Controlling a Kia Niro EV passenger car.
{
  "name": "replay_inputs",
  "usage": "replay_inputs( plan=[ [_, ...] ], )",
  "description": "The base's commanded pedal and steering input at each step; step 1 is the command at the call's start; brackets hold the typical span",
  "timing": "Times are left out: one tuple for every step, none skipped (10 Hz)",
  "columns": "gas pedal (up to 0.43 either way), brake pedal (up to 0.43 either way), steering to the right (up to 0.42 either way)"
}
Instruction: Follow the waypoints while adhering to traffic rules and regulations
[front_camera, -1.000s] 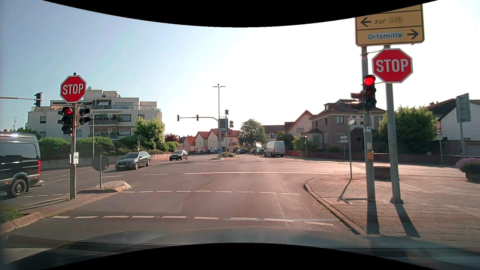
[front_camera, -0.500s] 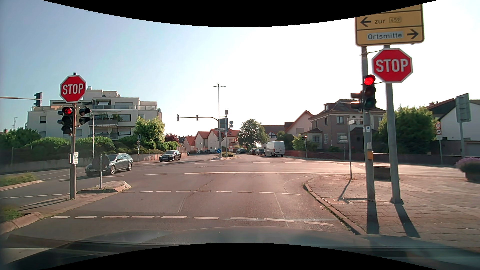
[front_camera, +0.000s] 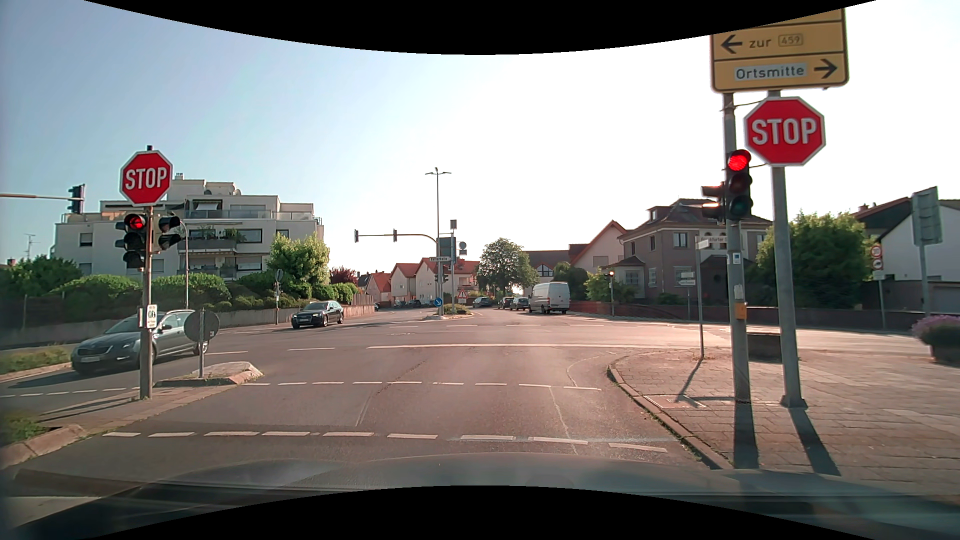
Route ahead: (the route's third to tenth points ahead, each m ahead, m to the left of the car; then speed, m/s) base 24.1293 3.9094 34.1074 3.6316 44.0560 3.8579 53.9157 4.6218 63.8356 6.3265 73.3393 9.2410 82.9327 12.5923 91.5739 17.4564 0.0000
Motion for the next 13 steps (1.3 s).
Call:
replay_inputs(
  plan=[
    [0.000,0.238,-0.001],
    [0.000,0.238,-0.001],
    [0.000,0.238,-0.001],
    [0.000,0.238,-0.001],
    [0.000,0.238,-0.001],
    [0.000,0.238,-0.001],
    [0.000,0.238,-0.001],
    [0.000,0.238,-0.001],
    [0.000,0.238,-0.001],
    [0.000,0.238,-0.001],
    [0.000,0.238,-0.001],
    [0.000,0.238,-0.001],
    [0.000,0.238,-0.001]
  ],
)
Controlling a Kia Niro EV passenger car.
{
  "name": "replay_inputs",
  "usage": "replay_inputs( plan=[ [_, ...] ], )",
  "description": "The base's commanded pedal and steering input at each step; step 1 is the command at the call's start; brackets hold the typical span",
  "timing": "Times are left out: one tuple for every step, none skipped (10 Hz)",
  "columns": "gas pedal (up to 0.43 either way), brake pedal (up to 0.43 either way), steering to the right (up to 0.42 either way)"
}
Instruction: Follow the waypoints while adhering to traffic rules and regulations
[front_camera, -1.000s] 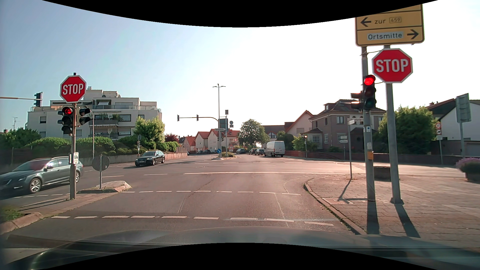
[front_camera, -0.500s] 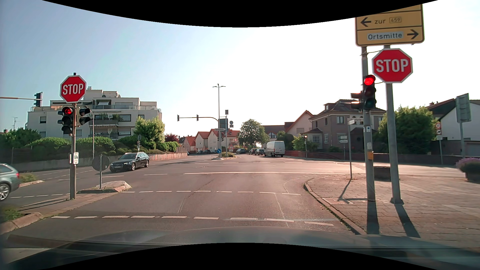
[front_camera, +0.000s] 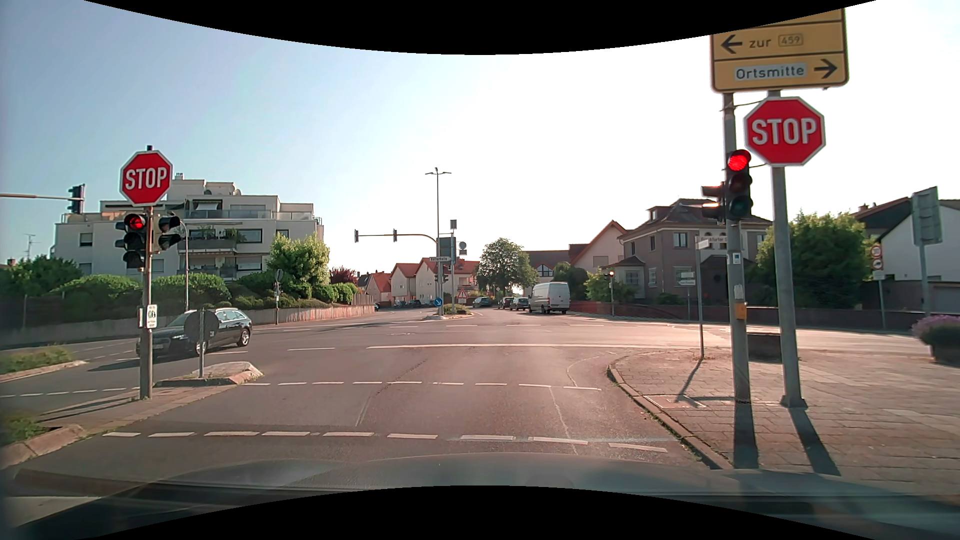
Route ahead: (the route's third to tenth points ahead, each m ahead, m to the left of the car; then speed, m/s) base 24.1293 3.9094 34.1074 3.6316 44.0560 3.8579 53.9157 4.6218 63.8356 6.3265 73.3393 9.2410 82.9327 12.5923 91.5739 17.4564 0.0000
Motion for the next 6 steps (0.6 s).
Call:
replay_inputs(
  plan=[
    [0.000,0.238,-0.001],
    [0.000,0.238,-0.001],
    [0.000,0.238,-0.001],
    [0.000,0.238,-0.001],
    [0.000,0.238,-0.001],
    [0.000,0.238,-0.001]
  ],
)
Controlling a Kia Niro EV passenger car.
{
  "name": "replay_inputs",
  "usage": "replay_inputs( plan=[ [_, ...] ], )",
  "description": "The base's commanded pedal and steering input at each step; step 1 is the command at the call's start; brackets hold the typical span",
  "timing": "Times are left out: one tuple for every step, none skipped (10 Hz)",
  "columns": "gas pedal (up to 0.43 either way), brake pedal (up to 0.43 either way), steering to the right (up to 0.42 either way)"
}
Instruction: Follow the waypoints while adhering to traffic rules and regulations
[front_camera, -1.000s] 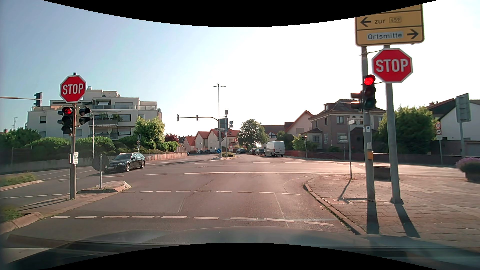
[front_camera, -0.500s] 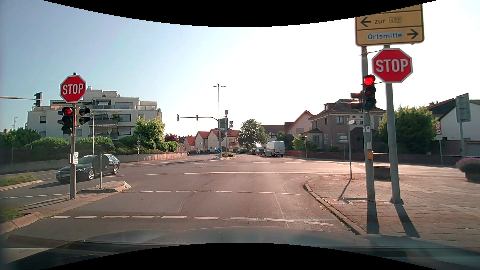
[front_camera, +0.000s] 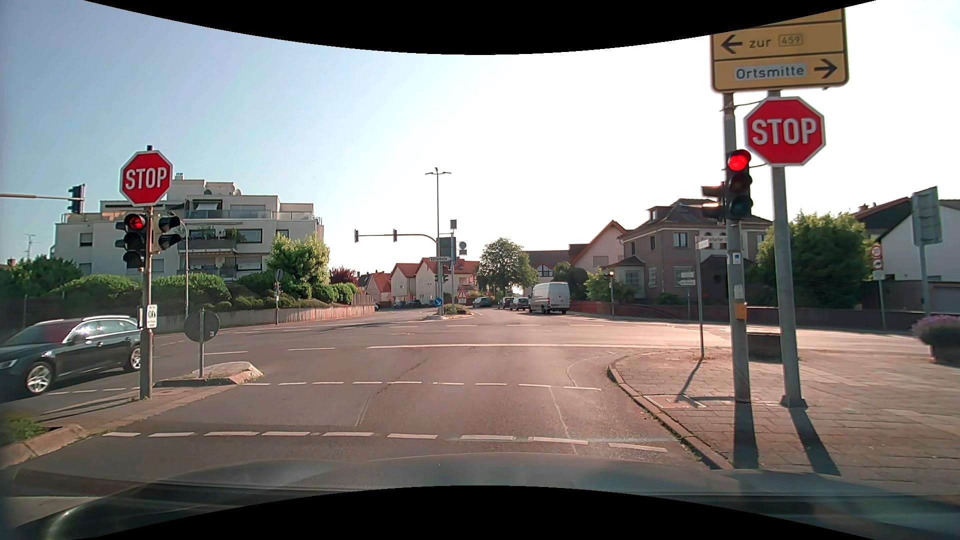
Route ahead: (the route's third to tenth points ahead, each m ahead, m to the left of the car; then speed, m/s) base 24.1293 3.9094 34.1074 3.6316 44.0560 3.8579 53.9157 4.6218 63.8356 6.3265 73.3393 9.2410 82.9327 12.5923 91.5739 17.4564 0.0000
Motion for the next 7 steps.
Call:
replay_inputs(
  plan=[
    [0.000,0.238,-0.001],
    [0.000,0.238,-0.001],
    [0.000,0.238,-0.001],
    [0.000,0.238,-0.001],
    [0.000,0.238,-0.001],
    [0.000,0.238,-0.001],
    [0.000,0.238,-0.001]
  ],
)
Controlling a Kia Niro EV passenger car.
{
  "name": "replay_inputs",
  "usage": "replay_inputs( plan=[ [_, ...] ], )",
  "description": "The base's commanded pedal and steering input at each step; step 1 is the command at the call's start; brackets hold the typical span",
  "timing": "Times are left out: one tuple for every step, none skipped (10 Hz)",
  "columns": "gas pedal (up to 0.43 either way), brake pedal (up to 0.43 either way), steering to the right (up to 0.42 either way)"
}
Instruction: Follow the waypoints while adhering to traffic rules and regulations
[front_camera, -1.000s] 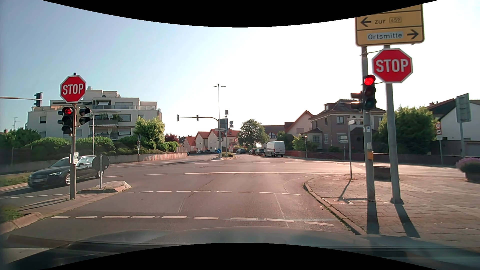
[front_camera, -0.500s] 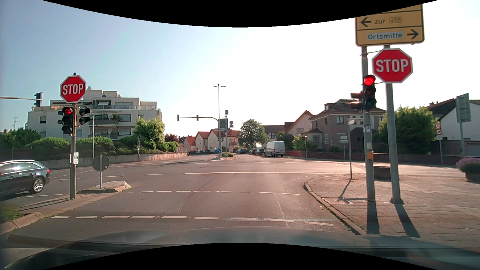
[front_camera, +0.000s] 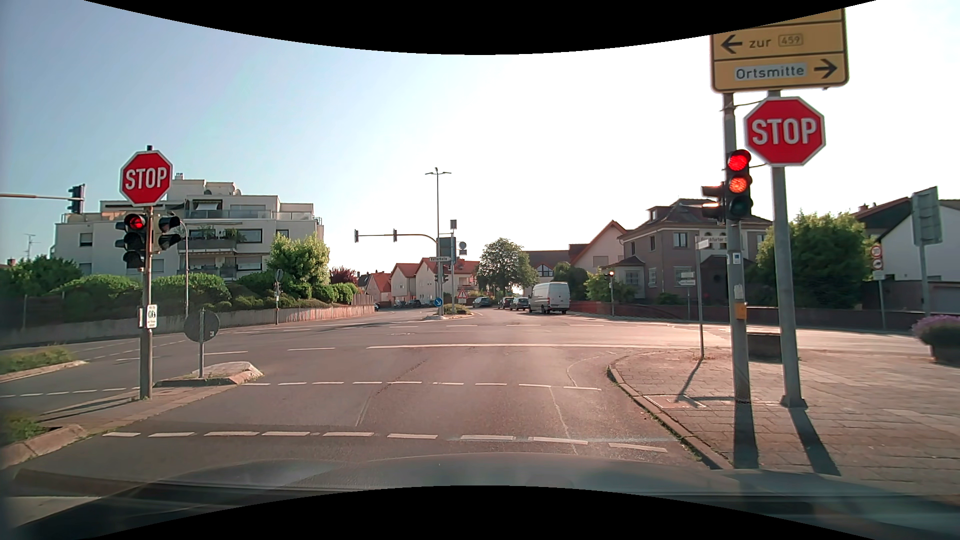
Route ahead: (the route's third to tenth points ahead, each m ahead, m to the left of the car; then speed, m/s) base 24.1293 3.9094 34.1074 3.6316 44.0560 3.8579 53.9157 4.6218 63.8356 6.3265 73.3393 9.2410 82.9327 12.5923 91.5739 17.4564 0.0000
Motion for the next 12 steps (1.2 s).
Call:
replay_inputs(
  plan=[
    [0.000,0.226,-0.001],
    [0.000,0.140,-0.001],
    [0.000,0.012,-0.001],
    [0.000,0.000,-0.001],
    [0.000,0.000,-0.001],
    [0.000,0.000,-0.001],
    [0.000,0.000,-0.001],
    [0.000,0.000,0.000],
    [0.067,0.000,-0.001],
    [0.118,0.000,-0.001],
    [0.169,0.000,-0.001],
    [0.220,0.000,-0.001]
  ],
)
